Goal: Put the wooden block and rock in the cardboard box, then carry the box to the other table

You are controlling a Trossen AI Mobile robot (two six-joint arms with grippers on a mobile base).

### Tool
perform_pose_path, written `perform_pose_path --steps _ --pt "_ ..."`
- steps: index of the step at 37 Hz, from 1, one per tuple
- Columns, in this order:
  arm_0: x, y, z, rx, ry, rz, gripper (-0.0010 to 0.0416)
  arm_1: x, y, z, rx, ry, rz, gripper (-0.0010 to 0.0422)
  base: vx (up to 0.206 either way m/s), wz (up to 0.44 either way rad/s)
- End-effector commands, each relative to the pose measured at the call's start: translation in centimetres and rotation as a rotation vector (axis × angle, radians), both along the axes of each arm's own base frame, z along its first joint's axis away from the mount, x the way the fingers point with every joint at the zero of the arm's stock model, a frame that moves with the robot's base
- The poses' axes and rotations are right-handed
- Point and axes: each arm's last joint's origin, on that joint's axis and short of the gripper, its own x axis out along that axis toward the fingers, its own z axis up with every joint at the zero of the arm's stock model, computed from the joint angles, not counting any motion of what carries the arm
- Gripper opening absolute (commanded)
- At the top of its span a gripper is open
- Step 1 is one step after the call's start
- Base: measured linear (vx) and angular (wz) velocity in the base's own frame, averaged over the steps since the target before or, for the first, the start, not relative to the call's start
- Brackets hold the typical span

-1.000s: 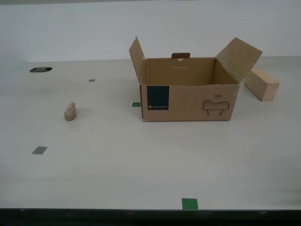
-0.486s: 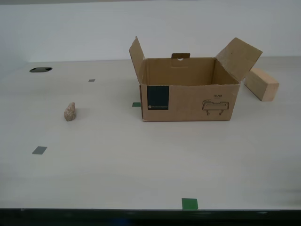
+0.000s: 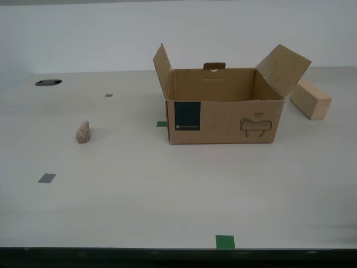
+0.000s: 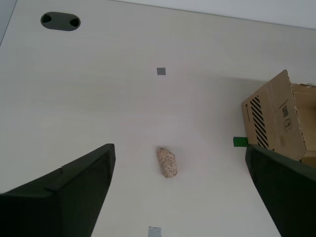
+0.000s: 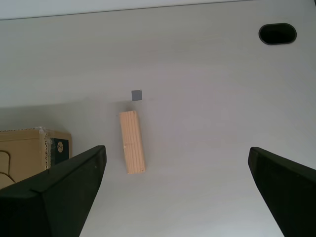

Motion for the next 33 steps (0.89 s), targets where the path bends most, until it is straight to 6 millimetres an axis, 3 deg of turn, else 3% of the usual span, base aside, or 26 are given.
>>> perform_pose_path --steps 1,5,10,14,19,33 --pt "0.00 0.03 0.04 -0.001 -0.002 0.009 0.0368 -0.02 0.00 0.04 0.007 -0.002 -0.008 0.0408 0.000 0.000" --pt "0.00 0.04 0.04 -0.004 -0.001 0.013 0.0366 -0.02 0.00 0.04 0.007 -0.003 -0.008 0.0383 0.000 0.000" --pt "0.01 0.05 0.04 -0.010 -0.002 0.023 0.0406 -0.02 0.04 0.03 0.017 -0.002 0.001 0.0386 0.000 0.000" --pt "0.01 0.06 0.04 -0.013 -0.001 0.028 0.0390 -0.02 0.04 0.03 0.018 -0.002 0.001 0.0405 0.000 0.000" --pt "0.02 0.14 0.04 -0.014 -0.001 0.033 0.0404 0.00 0.04 0.02 0.018 -0.002 0.001 0.0397 0.000 0.000" --pt "-0.01 0.20 0.11 -0.014 -0.005 0.034 0.0367 -0.02 0.04 0.04 0.018 -0.004 0.001 0.0396 0.000 0.000"
